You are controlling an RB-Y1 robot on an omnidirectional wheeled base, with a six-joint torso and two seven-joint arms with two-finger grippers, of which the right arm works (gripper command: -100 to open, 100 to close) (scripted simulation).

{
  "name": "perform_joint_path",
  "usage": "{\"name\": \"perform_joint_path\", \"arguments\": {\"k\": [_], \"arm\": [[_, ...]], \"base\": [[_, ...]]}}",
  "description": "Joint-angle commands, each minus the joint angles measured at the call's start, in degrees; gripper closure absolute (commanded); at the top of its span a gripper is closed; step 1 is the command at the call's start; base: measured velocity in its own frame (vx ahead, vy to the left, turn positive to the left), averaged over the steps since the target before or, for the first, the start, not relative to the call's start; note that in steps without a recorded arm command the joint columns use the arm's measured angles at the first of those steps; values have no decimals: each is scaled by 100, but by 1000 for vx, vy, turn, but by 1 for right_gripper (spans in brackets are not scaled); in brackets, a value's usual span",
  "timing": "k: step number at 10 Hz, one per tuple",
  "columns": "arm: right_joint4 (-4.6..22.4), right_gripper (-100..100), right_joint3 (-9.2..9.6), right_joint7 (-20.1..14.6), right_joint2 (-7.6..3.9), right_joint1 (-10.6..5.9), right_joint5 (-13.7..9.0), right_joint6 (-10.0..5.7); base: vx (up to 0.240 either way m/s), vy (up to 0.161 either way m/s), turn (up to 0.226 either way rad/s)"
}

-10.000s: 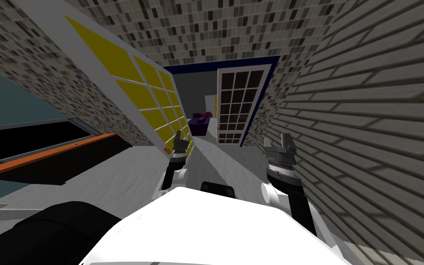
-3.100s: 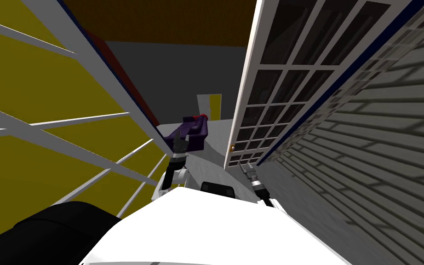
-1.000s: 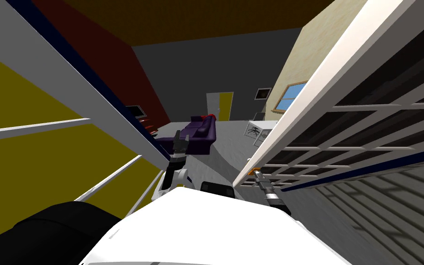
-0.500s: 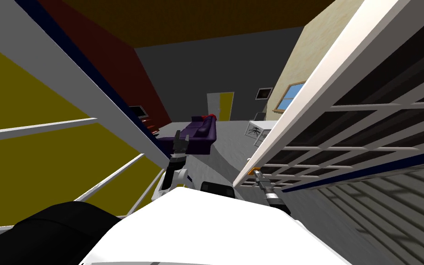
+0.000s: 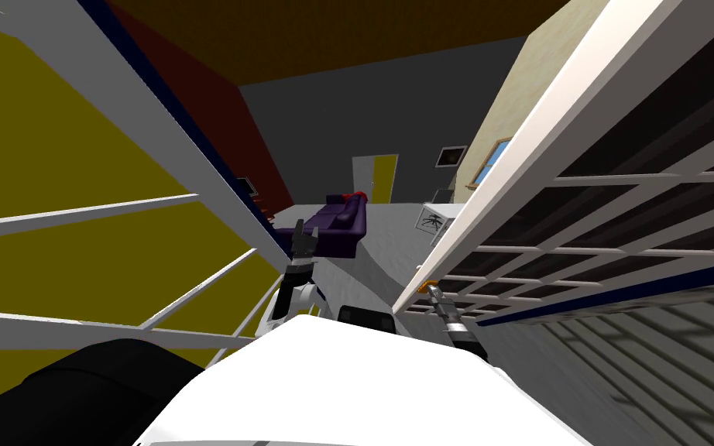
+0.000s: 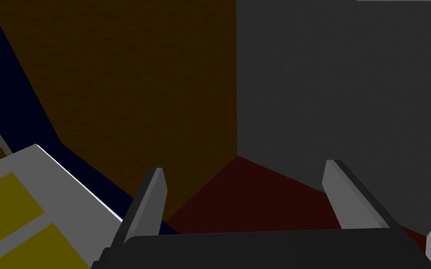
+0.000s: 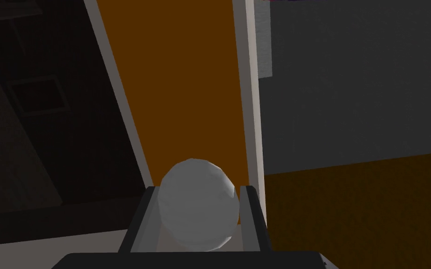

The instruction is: Pull the door open

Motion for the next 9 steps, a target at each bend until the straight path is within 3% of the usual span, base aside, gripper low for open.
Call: {"name": "perform_joint_path", "arguments": {"k": [1, 9], "arm": [[4, 100, 43, -201, 8, -8, -83, 14], [20, 100, 246, -1277, 3, -94, -561, 110]], "base": [[-48, -15, 60], [-58, -28, 76]]}}
